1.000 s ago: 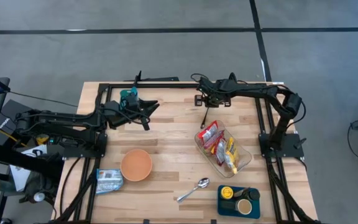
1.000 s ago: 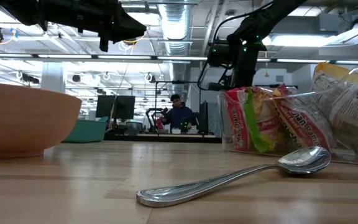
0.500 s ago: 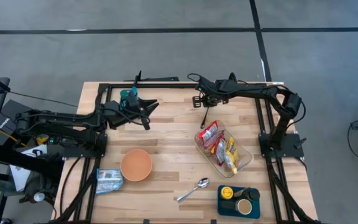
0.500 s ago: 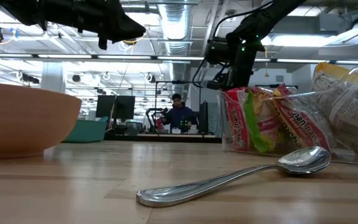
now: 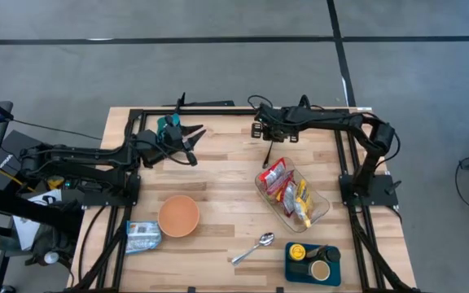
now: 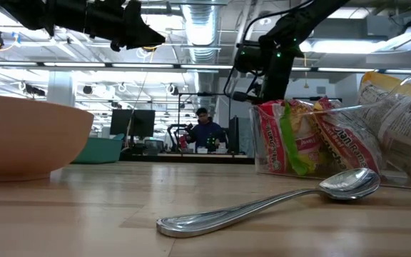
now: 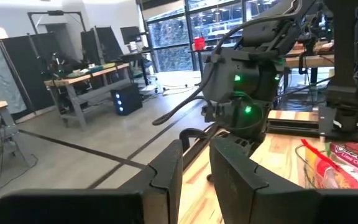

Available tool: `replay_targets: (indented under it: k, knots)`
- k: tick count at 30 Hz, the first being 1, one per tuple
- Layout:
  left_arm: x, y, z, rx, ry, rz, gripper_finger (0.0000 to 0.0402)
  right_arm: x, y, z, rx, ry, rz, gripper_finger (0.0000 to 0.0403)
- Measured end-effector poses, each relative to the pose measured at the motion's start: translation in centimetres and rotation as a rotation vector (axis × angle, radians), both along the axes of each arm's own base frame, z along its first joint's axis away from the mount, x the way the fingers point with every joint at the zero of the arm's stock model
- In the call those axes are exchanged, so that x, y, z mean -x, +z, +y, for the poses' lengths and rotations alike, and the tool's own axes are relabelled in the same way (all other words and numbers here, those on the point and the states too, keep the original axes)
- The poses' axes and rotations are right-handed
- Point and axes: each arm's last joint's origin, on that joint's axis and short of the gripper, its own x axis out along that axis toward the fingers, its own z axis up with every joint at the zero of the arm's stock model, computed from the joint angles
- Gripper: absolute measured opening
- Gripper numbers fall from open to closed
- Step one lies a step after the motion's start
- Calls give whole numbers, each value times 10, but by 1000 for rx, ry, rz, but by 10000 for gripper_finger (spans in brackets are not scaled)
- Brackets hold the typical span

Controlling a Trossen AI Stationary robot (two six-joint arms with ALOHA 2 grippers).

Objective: Pick & Place Food Item
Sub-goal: Put the black spoon into the green bin

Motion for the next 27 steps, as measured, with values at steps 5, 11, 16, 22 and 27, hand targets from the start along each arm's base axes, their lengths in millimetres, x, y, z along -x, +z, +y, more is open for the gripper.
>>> replay_targets:
  k: [5,11,16,22,27]
  knots:
    - [0,0,0,1,-21,-1,76,0,0,3,12,-100,-4,71]
    - [-1,0,-1,1,-38,0,76,1,0,0,-1,-157,-19,71]
    - [-1,0,-1,1,-38,-1,76,4,-2,5,-19,-151,30,71]
    - [-1,0,-1,2,-38,0,76,10,-17,7,-32,-172,42,71]
    - [-1,0,-1,2,-38,0,76,11,-26,7,-23,-193,0,71]
